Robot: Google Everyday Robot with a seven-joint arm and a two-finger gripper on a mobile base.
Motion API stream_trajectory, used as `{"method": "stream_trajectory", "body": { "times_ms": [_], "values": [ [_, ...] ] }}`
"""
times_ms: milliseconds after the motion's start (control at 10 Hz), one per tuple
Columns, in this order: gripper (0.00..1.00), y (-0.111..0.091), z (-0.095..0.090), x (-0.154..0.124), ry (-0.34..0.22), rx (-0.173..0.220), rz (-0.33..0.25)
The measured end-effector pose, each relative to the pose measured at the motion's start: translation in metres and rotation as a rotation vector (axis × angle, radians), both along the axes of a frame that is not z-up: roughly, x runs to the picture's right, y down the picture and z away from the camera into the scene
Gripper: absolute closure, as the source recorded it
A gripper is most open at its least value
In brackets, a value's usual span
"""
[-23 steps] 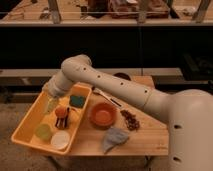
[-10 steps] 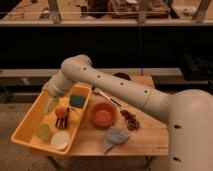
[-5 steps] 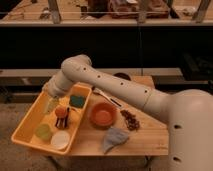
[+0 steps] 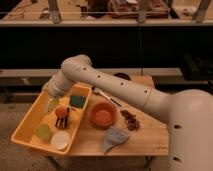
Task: Place apple in table surface
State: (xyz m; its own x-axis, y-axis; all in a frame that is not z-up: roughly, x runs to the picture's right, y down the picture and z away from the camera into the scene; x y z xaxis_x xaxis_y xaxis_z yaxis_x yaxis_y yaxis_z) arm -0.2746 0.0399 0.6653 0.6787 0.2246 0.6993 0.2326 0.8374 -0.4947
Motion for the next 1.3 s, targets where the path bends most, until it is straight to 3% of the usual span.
{"method": "stream_trajectory", "body": {
  "times_ms": [200,400,600,900,1100,1300],
  "values": [
    [0.28,-0.001,0.006,0.004,0.022,0.012,0.0],
    [0.28,-0.004,0.028,0.019,0.069,0.026,-0.003],
    [0.28,-0.021,0.076,0.053,0.117,0.057,-0.03],
    [0.28,-0.035,0.138,0.073,0.126,0.09,-0.131],
    [0.28,-0.033,0.151,0.064,0.102,0.096,-0.179],
    [0.28,-0.021,0.149,0.056,0.061,0.108,-0.228]
  ]
}}
